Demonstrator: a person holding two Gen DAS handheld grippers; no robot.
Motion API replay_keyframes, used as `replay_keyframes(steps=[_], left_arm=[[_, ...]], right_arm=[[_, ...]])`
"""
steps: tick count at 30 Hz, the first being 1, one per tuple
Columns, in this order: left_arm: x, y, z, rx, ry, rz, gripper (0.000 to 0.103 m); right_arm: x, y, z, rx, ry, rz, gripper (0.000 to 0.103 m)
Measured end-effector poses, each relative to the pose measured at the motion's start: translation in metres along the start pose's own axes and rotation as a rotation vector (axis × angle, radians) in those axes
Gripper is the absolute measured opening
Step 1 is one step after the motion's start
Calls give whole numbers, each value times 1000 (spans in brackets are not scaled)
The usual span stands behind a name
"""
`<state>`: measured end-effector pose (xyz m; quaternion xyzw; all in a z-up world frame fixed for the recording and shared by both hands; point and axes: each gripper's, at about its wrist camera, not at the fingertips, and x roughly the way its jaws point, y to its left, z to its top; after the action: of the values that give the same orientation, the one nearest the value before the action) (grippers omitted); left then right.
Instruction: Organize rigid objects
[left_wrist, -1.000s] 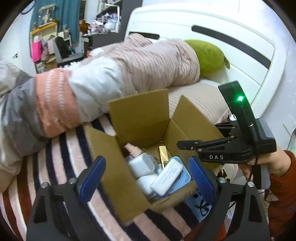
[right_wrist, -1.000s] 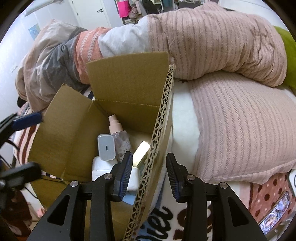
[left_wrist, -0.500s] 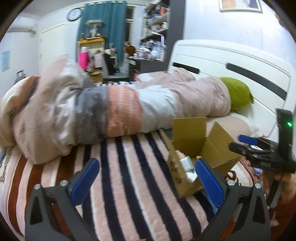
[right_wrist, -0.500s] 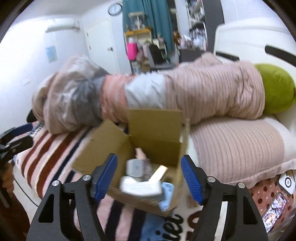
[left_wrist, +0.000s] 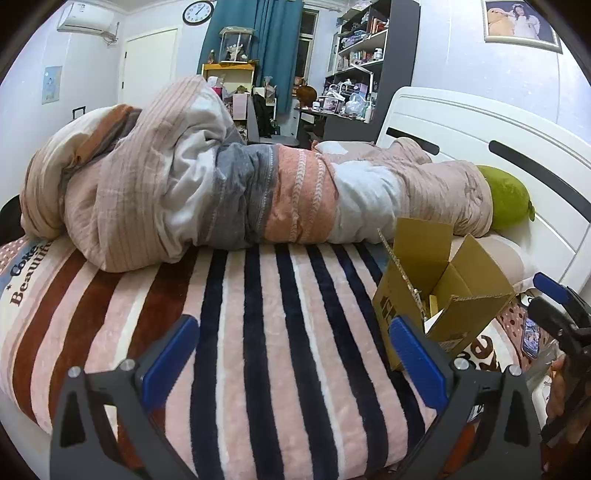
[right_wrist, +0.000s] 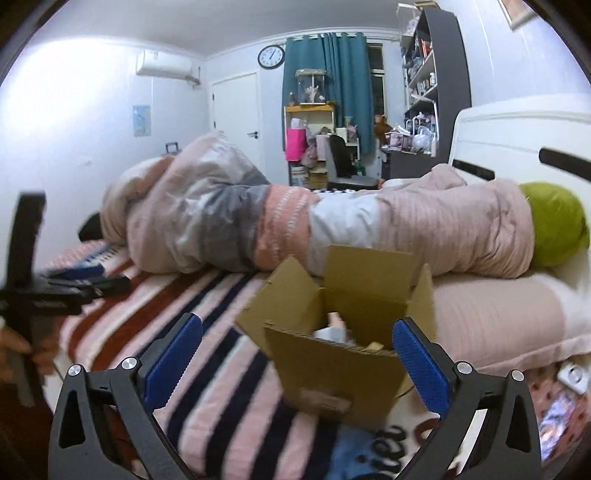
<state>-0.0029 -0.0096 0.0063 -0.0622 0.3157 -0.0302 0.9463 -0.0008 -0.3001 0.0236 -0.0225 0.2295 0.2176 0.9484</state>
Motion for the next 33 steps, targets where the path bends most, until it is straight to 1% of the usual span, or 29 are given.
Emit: replay_keyframes(steps=[5,10,17,29,33], left_arm=[[-3,1,-2,-6,-5,11,103],[-3,0,-4,1,10,24,103],[-6,-2,-4,7,2,50,103],[-6,-3,-4,14,8,97,103],[-4,-4,-4,13,13,93,103]], right_arm=[[-2,8,0,-12,5,-1,103],[0,15,-5,-20,20,-4,103],[2,21,-8,-28,31,6,103],[4,23,-13,-12,35,18,103],[5,23,-16,-3,41,25,103]])
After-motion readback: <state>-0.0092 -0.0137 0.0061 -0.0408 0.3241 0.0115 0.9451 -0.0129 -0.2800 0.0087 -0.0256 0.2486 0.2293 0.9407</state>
